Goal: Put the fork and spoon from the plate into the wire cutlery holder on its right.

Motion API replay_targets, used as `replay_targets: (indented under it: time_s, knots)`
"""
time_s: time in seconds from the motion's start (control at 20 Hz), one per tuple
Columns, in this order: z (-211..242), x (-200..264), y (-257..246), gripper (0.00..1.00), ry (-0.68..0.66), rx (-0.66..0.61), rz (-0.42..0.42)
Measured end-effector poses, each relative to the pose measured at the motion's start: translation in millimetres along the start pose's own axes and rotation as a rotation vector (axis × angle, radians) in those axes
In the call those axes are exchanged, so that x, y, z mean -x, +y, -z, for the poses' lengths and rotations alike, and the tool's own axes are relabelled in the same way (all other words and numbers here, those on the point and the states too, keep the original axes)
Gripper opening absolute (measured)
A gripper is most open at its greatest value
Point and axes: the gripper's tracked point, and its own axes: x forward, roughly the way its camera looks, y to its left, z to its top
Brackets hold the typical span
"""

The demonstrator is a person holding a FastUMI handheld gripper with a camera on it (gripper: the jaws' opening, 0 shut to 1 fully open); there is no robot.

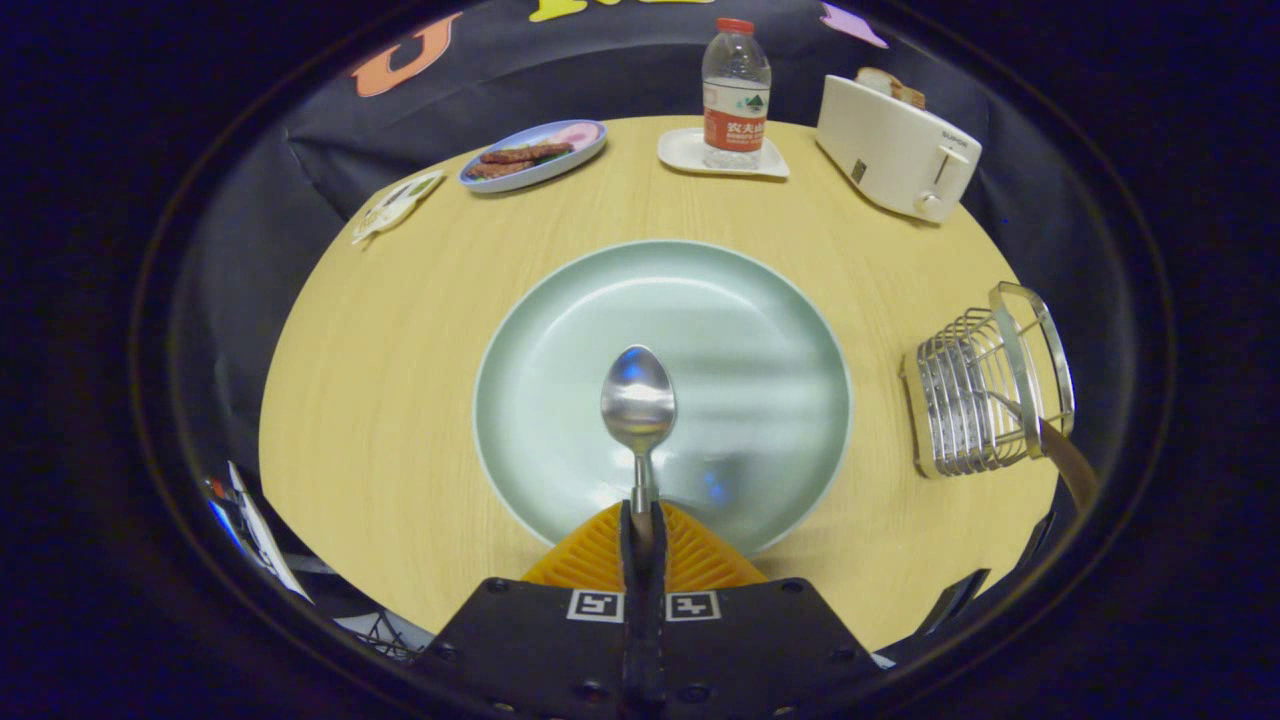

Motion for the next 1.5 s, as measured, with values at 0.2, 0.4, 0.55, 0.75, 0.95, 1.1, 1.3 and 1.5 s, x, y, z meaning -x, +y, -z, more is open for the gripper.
replay_targets:
  time_s: [0.2, 0.4, 0.55, 0.75, 0.95, 1.1, 1.3, 1.5]
  knots:
    - [-17.1, 36.4, -9.6, 0.01, -0.014, 0.019, -0.027]
    - [-45.1, 96.5, -34.3, 0.01, -0.010, 0.016, -0.064]
    - [-68.4, 140.7, -79.7, 0.00, -0.024, 0.035, -0.027]
    - [-77.4, 170.4, -150.3, 0.00, 0.006, 0.013, 0.044]
    - [-64.0, 173.3, -191.2, 0.00, 0.118, -0.035, 0.049]
    - [-52.4, 167.2, -205.7, 0.00, 0.200, -0.052, 0.044]
    - [-39.3, 154.7, -208.7, 0.01, 0.297, -0.063, 0.022]
    - [-36.9, 144.5, -209.7, 0.00, 0.352, -0.106, 0.013]
